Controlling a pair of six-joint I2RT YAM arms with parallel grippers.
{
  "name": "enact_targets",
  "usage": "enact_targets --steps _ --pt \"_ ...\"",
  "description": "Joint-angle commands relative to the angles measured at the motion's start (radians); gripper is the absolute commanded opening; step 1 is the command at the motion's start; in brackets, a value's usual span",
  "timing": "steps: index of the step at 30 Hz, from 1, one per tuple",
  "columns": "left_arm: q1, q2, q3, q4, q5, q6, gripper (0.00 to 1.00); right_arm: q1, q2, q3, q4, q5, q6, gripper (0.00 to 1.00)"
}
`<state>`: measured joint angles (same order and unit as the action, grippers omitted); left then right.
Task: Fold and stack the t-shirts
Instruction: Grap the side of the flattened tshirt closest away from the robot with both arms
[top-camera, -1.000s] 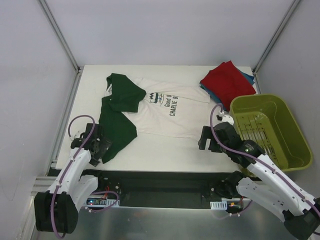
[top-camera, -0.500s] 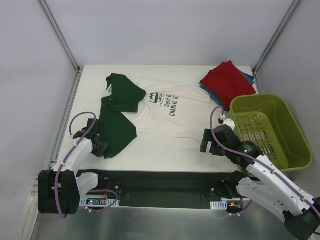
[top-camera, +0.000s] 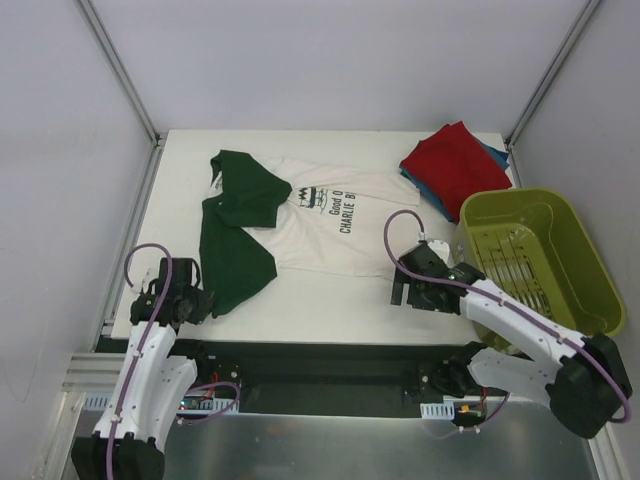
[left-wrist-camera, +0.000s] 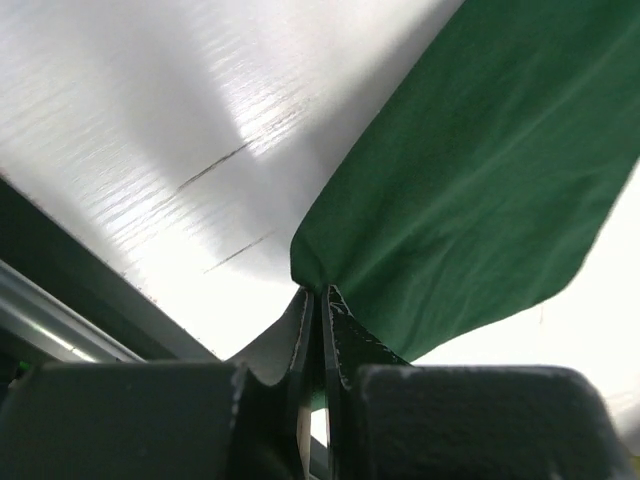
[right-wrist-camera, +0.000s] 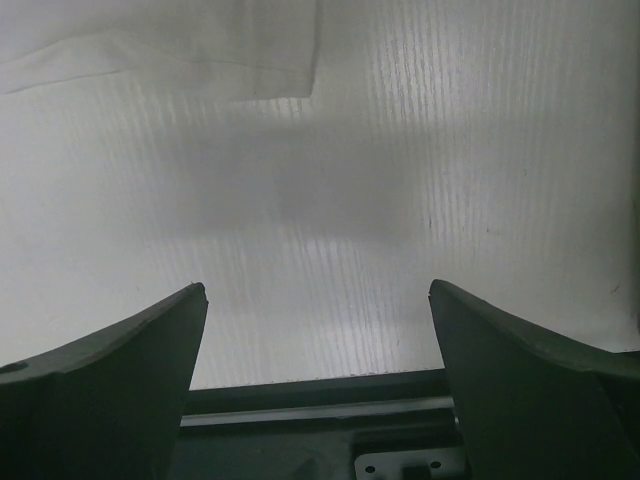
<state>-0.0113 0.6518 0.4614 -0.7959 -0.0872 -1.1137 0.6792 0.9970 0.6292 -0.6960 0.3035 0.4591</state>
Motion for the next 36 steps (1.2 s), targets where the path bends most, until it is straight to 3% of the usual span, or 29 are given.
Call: enact_targets --steps 1,5,11,18,26,34,36 --pt "0.005 -0.116 0.031 -0.186 -0.068 -0.096 0.0 -0.01 0.154 0.111 0.064 0.065 -0.02 0.95" --pt "0.005 -0.198 0.008 -0.236 -0.066 -0.129 0.0 -0.047 0.264 0.167 0.079 0.048 -0.069 0.9" --pt "0.005 -0.213 0.039 -0.29 -0.075 -0.167 0.0 -0.101 0.342 0.141 0.168 -0.065 -0.137 0.79" --pt "0.005 -0.225 0.062 -0.29 -0.075 -0.175 0.0 -0.119 0.426 0.15 0.196 -0.093 -0.174 0.72" --pt "0.005 -0.222 0.102 -0.29 -0.094 -0.172 0.0 -0.164 0.48 0.153 0.245 -0.127 -0.198 0.69" --pt "0.005 -0.212 0.1 -0.289 -0.127 -0.178 0.0 -0.193 0.534 0.168 0.273 -0.176 -0.275 0.47" --pt "0.005 -0.208 0.1 -0.29 -0.143 -0.181 0.0 -0.196 0.538 0.168 0.274 -0.179 -0.286 0.36"
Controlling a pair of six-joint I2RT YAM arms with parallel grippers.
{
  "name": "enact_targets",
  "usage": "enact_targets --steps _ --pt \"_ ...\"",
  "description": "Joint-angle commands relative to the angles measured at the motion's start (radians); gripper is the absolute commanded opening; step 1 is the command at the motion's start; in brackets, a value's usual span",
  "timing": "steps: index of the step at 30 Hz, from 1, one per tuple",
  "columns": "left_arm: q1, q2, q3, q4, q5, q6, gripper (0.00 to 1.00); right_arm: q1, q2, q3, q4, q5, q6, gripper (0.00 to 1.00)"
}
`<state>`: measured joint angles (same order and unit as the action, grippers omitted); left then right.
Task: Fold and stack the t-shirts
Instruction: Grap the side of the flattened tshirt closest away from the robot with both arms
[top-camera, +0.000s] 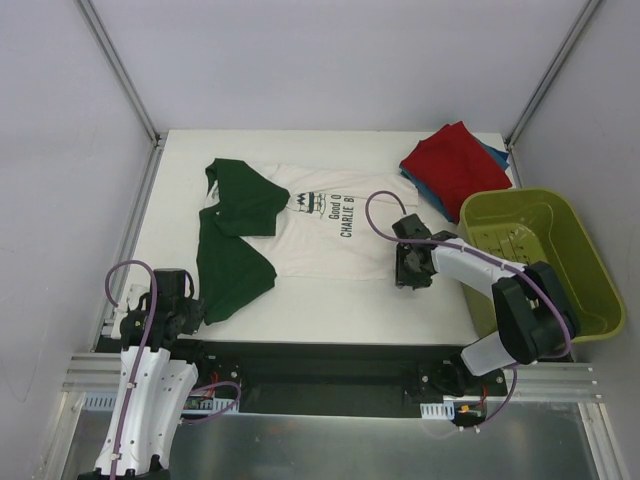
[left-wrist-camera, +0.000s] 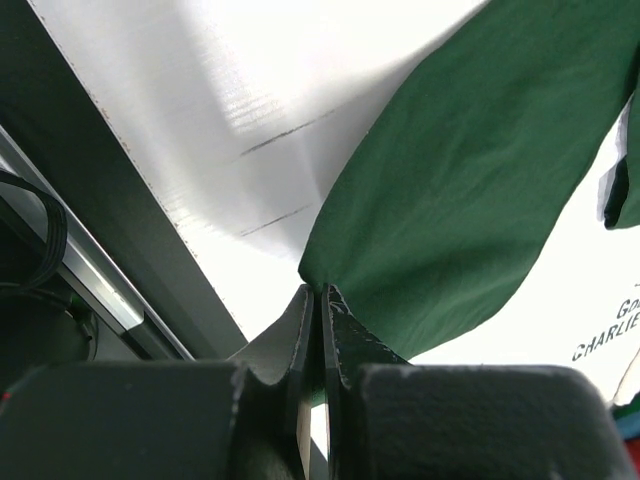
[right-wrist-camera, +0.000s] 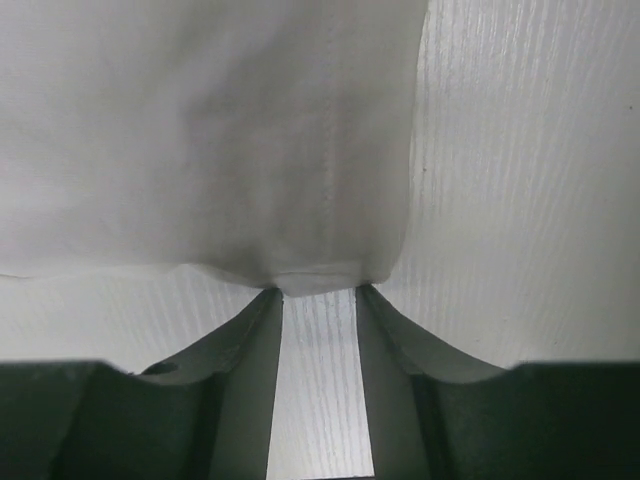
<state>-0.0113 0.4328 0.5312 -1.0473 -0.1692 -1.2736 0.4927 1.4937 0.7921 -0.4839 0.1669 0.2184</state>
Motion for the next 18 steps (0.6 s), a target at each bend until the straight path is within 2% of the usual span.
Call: enact_targets --steps 1,7,12,18 --pt "0.005 0.011 0.03 -0.039 -0.065 -0.02 0.0 -0.009 0.039 0.002 0.064 -0.05 -0.056 0.28" --pt "0.005 -0.037 0.05 -0.092 -0.059 -0.044 0.0 -0.013 -0.015 -0.036 0.05 -0.095 -0.06 0.01" --pt "0.005 -0.117 0.073 -0.183 -0.076 -0.07 0.0 0.001 -0.14 -0.114 0.027 -0.119 -0.017 0.01" --pt "0.005 -0.178 0.09 -0.214 -0.038 -0.06 0.0 0.087 -0.299 -0.16 -0.06 -0.083 0.016 0.01"
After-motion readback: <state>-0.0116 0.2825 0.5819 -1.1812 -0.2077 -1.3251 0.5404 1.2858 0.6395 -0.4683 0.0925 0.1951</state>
